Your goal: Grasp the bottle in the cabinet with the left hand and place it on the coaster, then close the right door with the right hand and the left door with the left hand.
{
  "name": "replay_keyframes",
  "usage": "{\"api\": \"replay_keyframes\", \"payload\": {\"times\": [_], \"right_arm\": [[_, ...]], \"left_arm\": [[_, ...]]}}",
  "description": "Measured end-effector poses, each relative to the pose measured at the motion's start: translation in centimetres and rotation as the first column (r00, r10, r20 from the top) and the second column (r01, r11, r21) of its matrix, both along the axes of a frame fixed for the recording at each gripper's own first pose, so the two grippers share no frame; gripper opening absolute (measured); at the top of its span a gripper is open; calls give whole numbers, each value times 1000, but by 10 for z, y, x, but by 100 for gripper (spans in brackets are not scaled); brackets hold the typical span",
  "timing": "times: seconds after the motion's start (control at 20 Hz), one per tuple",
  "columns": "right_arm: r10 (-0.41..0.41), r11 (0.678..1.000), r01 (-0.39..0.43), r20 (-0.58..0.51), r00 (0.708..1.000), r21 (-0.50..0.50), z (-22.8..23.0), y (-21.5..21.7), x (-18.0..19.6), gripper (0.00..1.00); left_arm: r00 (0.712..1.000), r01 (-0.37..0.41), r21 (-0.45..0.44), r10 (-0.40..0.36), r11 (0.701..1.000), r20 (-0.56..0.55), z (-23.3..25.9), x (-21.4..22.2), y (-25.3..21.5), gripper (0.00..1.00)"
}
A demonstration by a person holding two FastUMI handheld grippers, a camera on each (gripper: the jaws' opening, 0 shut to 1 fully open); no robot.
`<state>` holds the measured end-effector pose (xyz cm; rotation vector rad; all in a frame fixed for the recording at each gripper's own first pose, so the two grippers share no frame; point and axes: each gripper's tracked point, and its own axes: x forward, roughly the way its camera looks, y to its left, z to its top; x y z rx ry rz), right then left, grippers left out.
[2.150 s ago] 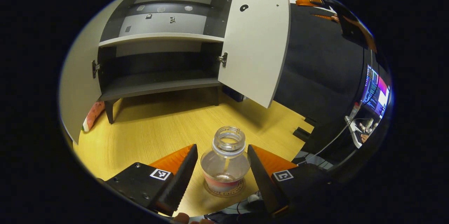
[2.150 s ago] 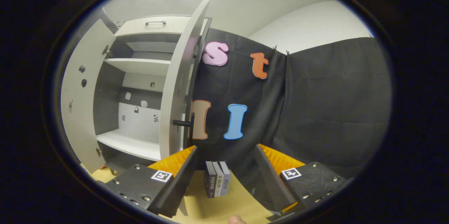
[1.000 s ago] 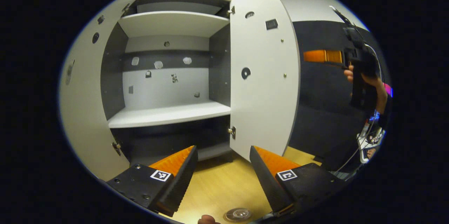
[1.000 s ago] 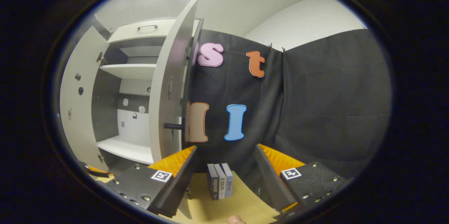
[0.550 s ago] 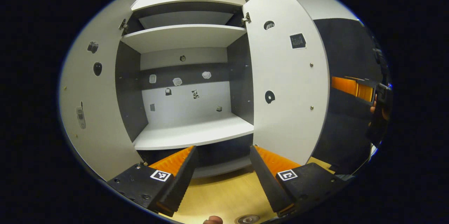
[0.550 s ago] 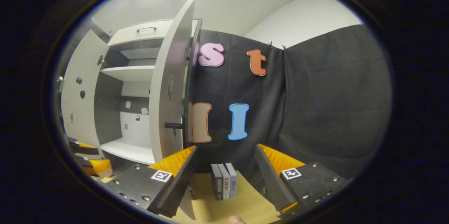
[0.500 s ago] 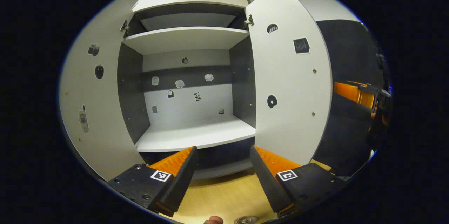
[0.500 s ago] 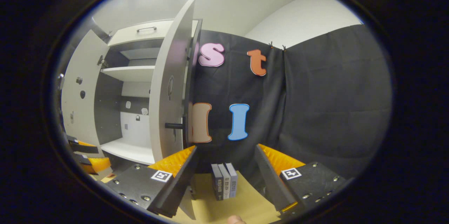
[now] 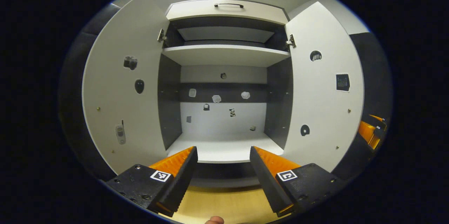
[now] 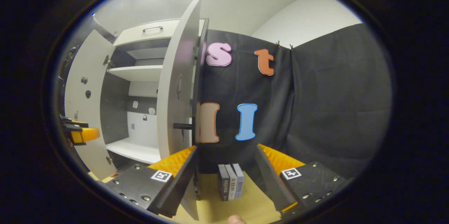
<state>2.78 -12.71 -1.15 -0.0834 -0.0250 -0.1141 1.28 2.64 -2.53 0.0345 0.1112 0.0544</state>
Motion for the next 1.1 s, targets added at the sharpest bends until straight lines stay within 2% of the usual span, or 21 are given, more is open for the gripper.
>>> {"api": "replay_keyframes", "payload": {"times": [0.1,0.2,0.35,0.4,0.5,0.6,0.65,0.7,0.8,0.85,1.05,1.1], "right_arm": [[4,1000,-4,2,1000,-2,0,1,0,94],[14,1000,-14,1,1000,0,0,4,1,98],[16,1000,-16,1,1000,5,0,3,1,97],[15,1000,-15,-1,1000,7,-1,3,1,94],[19,1000,-19,-1,1000,15,-1,4,0,98],[47,998,-47,-11,999,40,-4,14,2,98],[55,998,-55,-16,998,43,-5,19,4,94],[51,998,-50,-14,999,34,-4,18,7,98],[50,998,-50,-12,999,29,-5,17,4,97],[52,998,-51,-17,999,35,-6,17,4,93],[64,997,-62,-23,998,44,-5,22,4,93],[66,997,-65,-24,998,47,-6,24,6,100]], "left_arm": [[1000,-13,5,13,1000,14,4,-1,4,94],[999,-20,-5,20,1000,24,5,0,7,93],[999,-25,-23,26,999,25,4,1,10,94],[999,-24,-25,24,999,24,3,1,9,94],[999,-23,-25,23,999,23,2,3,10,93],[999,-24,-24,24,999,21,1,3,12,93],[999,-26,-24,26,999,19,0,3,13,94],[999,-28,-24,29,999,15,-1,3,15,94],[999,-31,-24,31,999,9,-4,2,17,94],[1000,-31,-23,31,999,3,-7,2,19,94],[999,-36,-26,36,999,-8,-11,2,22,94],[999,-34,-30,34,999,-3,-10,3,21,94]]}}
